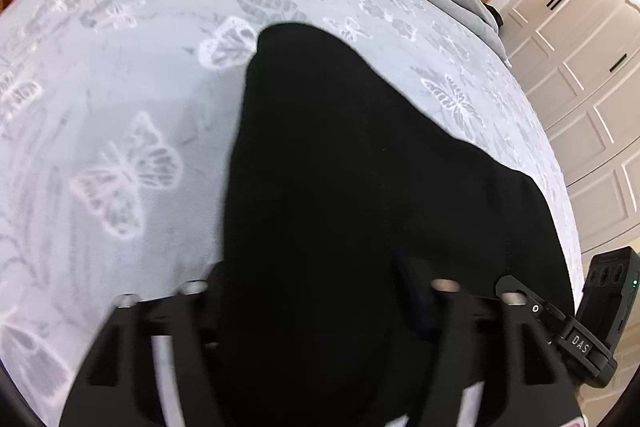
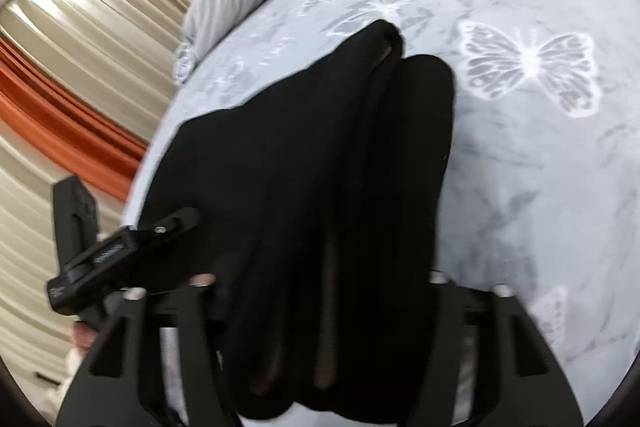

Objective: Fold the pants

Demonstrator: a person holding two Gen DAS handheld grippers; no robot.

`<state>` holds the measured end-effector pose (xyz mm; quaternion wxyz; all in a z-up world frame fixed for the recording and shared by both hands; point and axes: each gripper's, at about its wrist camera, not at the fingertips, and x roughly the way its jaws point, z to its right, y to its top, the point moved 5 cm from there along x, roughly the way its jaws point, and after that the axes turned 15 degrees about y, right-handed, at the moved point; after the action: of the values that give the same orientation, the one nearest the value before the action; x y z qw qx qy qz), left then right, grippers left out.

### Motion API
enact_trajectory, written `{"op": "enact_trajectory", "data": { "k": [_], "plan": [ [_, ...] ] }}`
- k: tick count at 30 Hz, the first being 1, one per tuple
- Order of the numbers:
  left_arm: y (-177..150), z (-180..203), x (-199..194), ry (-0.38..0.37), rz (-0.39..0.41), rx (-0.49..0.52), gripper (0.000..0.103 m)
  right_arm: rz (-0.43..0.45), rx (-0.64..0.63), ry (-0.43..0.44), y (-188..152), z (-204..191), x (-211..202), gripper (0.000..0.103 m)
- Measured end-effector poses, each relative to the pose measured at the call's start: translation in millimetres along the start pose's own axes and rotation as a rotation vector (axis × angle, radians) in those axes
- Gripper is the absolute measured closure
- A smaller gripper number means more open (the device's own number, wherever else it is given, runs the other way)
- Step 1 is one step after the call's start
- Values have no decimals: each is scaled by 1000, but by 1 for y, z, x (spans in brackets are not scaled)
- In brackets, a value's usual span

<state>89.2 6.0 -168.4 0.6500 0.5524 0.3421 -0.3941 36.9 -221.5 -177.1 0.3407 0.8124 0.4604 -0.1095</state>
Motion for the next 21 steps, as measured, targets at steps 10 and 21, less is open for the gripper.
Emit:
{"op": "enact_trajectory", "data": {
  "k": [10,21],
  "plan": [
    [-23,6,-51,-8,-11,95,63,-44,-36,21,-12,-42,-34,62],
    [-44,-4,-5,-26,-145,-6,24,-98,155,33,-33,6,-16,45]
  ]
}}
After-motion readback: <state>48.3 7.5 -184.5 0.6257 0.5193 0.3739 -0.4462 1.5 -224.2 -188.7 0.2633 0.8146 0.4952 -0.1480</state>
